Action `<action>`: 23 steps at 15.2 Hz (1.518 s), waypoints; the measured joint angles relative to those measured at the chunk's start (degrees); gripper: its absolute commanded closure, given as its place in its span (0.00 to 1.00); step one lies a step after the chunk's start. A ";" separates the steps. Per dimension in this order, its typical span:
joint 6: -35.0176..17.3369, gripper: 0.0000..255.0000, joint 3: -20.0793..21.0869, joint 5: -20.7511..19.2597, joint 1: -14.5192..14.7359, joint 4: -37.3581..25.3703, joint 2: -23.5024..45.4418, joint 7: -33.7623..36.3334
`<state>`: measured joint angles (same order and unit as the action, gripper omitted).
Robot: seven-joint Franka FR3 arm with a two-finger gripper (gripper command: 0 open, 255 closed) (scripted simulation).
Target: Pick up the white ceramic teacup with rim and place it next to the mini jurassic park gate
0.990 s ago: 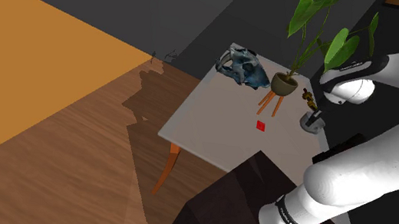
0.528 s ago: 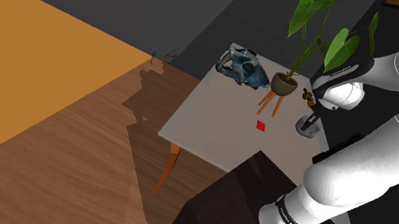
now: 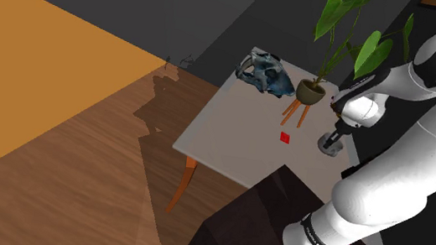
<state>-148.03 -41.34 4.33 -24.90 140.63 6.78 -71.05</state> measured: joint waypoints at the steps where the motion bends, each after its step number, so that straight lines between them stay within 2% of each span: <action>1: -0.77 1.00 0.40 1.26 -0.26 0.04 0.98 -0.88; 6: -4.04 1.00 2.82 6.74 -1.88 0.18 5.12 -4.67; 13: -8.70 1.00 8.27 14.90 -5.87 -0.37 11.39 -10.36; 20: -9.36 1.00 9.12 15.96 -6.54 -0.46 12.19 -11.12; 21: -9.36 0.00 9.13 15.97 -6.54 -0.45 12.20 -11.12; 23: -9.37 0.00 9.13 15.97 -6.54 -0.46 12.19 -11.12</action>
<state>-157.41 -32.22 20.30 -31.44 140.17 18.97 -82.17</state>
